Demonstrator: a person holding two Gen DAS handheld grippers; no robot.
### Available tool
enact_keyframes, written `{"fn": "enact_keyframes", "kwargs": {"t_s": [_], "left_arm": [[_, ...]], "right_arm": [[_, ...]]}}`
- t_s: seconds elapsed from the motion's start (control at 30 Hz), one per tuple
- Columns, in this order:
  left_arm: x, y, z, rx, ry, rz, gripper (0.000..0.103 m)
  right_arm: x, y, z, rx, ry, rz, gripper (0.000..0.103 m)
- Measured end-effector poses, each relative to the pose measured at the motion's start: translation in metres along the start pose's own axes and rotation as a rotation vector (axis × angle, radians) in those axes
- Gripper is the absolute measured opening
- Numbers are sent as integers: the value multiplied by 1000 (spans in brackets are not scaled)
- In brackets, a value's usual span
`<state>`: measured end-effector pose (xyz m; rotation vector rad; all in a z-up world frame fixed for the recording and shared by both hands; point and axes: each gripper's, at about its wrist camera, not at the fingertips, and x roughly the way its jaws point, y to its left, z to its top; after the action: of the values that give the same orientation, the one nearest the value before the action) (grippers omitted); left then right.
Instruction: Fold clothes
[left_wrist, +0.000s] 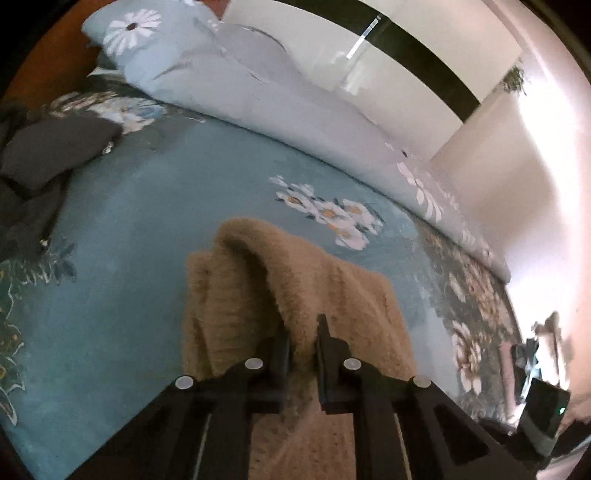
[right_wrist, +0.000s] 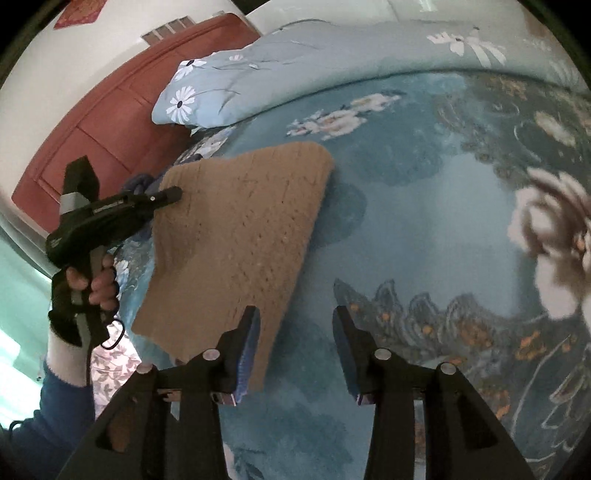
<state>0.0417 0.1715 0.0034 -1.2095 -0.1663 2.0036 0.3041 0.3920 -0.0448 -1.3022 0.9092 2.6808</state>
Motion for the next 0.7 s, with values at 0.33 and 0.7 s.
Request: {"fn": "enact_keyframes", "kwargs": {"t_s": [0.33, 0.7], "left_arm": [[11, 39, -7, -6, 64, 61, 28], [28, 61, -9, -101, 94, -17, 62]], "right_arm": [[27, 6, -14, 54, 50, 193, 60], [57, -2, -28, 263, 51, 332, 54]]}}
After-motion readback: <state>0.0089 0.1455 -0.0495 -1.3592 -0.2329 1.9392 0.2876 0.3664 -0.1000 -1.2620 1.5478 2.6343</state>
